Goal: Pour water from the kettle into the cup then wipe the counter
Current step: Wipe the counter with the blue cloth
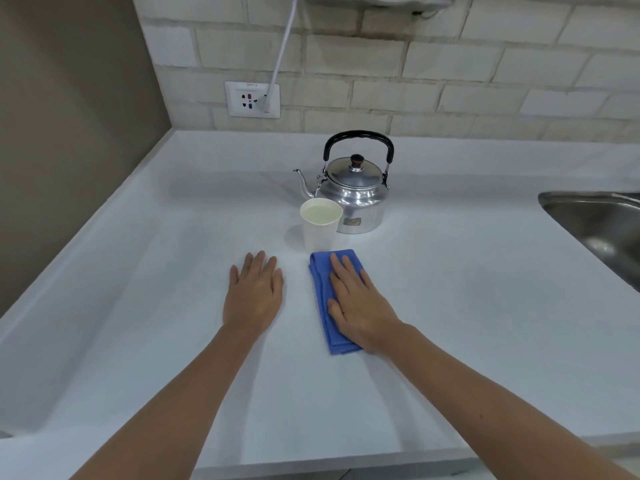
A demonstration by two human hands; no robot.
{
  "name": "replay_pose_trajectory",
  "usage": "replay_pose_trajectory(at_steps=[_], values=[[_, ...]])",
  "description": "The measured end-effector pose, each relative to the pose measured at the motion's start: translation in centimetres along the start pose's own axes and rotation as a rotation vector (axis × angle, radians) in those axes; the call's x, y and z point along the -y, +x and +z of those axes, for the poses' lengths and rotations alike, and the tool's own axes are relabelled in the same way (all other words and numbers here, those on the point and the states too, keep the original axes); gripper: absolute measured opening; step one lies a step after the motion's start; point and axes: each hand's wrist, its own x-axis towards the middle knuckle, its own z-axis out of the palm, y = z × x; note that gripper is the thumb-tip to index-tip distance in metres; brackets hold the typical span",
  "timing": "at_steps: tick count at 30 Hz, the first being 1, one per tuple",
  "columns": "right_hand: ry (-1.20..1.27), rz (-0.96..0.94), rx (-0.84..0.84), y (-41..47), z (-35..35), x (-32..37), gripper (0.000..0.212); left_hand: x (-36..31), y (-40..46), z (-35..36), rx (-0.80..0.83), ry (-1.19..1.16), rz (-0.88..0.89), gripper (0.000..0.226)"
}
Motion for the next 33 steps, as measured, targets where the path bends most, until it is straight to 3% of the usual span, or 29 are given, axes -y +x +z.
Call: replay_pose_trajectory(at_steps=[4,9,18,24,27,31,33], values=[[-0.007,-0.020,0.020,-0.3,1.0,1.5,0.060,0.2,0.3,0.3,0.037,0.018,-0.001,0.048],[-0.027,-0.047,0.021,-1.1,0.7,-1.5,0.059,0.6,0.4,0.7,0.036,0.054,0.013,0.049],[-0.049,0.224,0.005,3.7,-0.6,-8.2,0.058,0.6,0.0,0.3,0.024,0.019,0.026,0.048],[-0.044,0.319,-0.015,4.4,-1.1,-9.0,0.061,0.3,0.1,0.3,0.027,0.021,0.004,0.048],[-0.047,0.224,-0.022,2.4,-0.5,-8.0,0.061,0.2,0.1,0.2,0.034,0.018,0.003,0.048],[-0.087,-0.073,0.046,-0.6,-1.0,-9.7,0.059,0.3,0.0,0.1,0.034,0.005,0.007,0.047],[-0.078,-0.067,0.053,-1.0,-1.5,-11.1,0.057,0.3,-0.1,0.1,0.038,0.007,0.011,0.047]])
